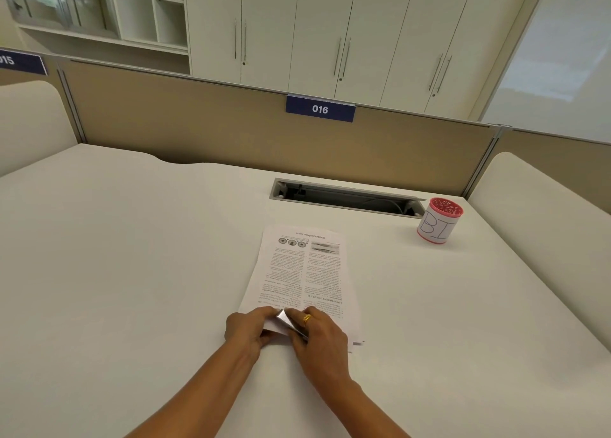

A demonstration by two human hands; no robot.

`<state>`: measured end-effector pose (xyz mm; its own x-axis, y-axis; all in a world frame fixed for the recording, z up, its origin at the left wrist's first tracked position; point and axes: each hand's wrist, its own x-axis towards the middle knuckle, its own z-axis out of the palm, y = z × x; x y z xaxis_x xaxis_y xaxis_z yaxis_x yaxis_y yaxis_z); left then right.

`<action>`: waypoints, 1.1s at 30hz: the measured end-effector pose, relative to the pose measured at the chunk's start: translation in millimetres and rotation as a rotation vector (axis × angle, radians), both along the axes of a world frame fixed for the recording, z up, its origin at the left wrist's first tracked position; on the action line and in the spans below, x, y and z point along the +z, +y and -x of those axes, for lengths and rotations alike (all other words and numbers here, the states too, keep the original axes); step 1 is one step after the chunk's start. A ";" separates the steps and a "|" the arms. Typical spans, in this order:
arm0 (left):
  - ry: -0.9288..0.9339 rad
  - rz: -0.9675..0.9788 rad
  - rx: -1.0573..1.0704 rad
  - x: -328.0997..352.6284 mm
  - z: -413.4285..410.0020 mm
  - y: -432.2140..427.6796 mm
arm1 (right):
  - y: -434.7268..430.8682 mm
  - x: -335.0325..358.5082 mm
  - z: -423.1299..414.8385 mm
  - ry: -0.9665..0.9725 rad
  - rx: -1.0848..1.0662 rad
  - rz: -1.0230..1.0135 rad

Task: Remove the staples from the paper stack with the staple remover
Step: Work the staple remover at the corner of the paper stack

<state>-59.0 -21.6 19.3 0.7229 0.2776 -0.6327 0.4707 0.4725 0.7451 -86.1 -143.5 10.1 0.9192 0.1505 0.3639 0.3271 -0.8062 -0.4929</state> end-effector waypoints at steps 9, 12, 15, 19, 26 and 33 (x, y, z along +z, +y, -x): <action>-0.019 -0.026 0.049 -1.9 -0.9 -4.1 | -2.5 13.4 -15.3 0.369 -0.063 -0.122; -0.011 -0.020 0.036 -1.9 -1.0 -2.1 | -0.5 10.0 -13.4 0.319 -0.066 -0.086; -0.013 0.008 0.016 -0.1 -0.6 -0.6 | 0.3 6.4 -9.0 0.212 -0.044 -0.047; -0.009 0.013 -0.012 2.0 0.3 -0.4 | 0.2 3.2 -5.5 0.108 -0.006 -0.031; -0.022 0.037 -0.020 6.1 2.5 -0.7 | 0.0 -1.1 -4.5 0.000 0.030 -0.025; -0.019 0.028 -0.032 4.3 0.6 -1.0 | -1.0 -1.1 -3.0 -0.021 0.038 -0.023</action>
